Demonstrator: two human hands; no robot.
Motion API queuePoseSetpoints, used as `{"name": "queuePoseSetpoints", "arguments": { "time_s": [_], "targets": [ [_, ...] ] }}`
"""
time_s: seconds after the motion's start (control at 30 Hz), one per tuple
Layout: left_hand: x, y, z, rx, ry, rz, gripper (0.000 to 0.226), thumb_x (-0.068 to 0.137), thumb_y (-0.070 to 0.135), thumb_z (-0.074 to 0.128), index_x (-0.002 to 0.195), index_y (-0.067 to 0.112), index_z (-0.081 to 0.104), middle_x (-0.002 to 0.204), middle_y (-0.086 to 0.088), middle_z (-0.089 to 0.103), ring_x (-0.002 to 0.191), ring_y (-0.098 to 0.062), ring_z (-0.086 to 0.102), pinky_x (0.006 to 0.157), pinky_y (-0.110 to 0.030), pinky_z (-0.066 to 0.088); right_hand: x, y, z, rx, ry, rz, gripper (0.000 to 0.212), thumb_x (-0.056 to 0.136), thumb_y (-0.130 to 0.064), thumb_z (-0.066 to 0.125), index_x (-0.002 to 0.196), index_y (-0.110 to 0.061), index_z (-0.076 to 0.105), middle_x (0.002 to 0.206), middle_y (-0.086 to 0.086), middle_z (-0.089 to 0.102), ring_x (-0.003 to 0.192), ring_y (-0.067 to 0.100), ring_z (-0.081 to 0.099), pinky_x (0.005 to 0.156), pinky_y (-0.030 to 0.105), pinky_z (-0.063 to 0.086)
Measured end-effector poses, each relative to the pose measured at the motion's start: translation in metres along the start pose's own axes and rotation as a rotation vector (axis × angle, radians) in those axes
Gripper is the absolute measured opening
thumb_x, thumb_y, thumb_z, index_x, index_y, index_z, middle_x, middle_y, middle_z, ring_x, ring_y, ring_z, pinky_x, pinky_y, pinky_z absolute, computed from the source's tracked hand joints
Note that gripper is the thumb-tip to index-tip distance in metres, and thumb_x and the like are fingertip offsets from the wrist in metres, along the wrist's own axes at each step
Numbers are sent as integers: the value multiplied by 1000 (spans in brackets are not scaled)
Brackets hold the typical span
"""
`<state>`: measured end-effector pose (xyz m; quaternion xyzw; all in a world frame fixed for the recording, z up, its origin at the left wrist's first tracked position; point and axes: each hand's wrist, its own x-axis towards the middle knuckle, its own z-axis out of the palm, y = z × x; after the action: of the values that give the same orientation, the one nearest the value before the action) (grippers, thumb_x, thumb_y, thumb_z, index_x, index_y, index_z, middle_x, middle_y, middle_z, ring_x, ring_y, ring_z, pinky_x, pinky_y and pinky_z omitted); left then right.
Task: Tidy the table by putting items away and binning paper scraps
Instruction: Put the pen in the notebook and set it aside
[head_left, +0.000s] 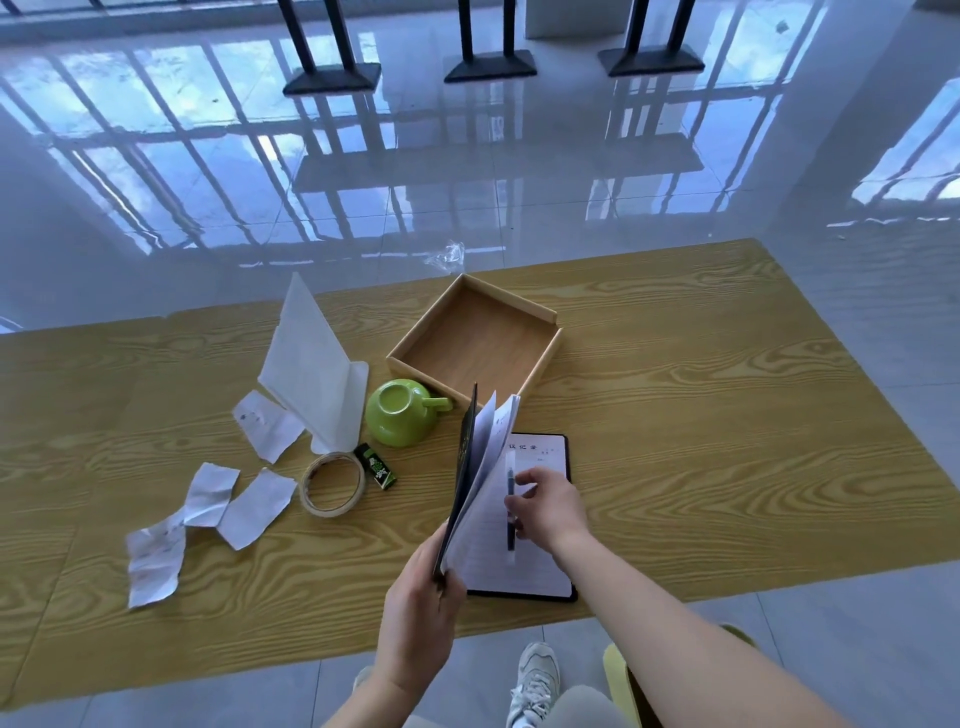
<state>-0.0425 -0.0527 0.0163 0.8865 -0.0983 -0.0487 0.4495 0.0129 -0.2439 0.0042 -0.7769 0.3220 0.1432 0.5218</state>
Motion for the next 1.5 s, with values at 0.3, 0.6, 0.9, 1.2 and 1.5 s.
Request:
{"name": "queuePoseSetpoints", "arguments": {
  "time_s": [0.3, 0.6, 0.9, 1.2, 1.5],
  "targets": [
    [-1, -3, -3, 45, -7, 17, 53, 86, -2, 59, 135, 16, 52, 122, 9, 64, 108, -5, 58, 87, -12, 43, -3, -4, 24, 9, -80, -61, 17, 84, -9, 62, 96, -17, 70, 78, 1, 72, 57, 11, 66, 51, 23, 52],
    [1, -1, -2, 125, -68, 88, 59, 84, 0, 61, 139, 19, 49, 132, 13, 56, 116, -1, 54, 89, -13, 44, -6, 10, 6, 299, -79, -3, 31, 89, 8, 45, 101, -12, 65, 88, 11, 73, 67, 19, 67, 74, 42, 59],
    [8, 13, 14, 464, -266, 302, 74, 51, 1, 76, 124, 4, 62, 124, -10, 65, 114, -25, 63, 74, -29, 60, -12, 56, -55, 316, 168, 55, 17, 97, -10, 51, 99, -6, 68, 89, 13, 70, 75, 21, 66, 73, 43, 61],
    [12, 16, 41, 669, -325, 466, 61, 58, 11, 69, 119, 16, 67, 117, -13, 68, 106, -29, 66, 70, -36, 55, -14, 53, -55, 259, 92, -20, 43, 93, -58, 48, 85, -25, 73, 86, -9, 75, 84, 9, 69, 80, 33, 54],
    [14, 6, 37, 726, -448, 397, 64, 65, 45, 60, 128, 31, 55, 137, -7, 53, 137, -32, 39, 104, -62, 36, -12, 44, -49, -112, 116, -133, 38, 85, -25, 70, 121, -24, 61, 97, -11, 64, 92, 11, 61, 84, 27, 50]
  ]
}}
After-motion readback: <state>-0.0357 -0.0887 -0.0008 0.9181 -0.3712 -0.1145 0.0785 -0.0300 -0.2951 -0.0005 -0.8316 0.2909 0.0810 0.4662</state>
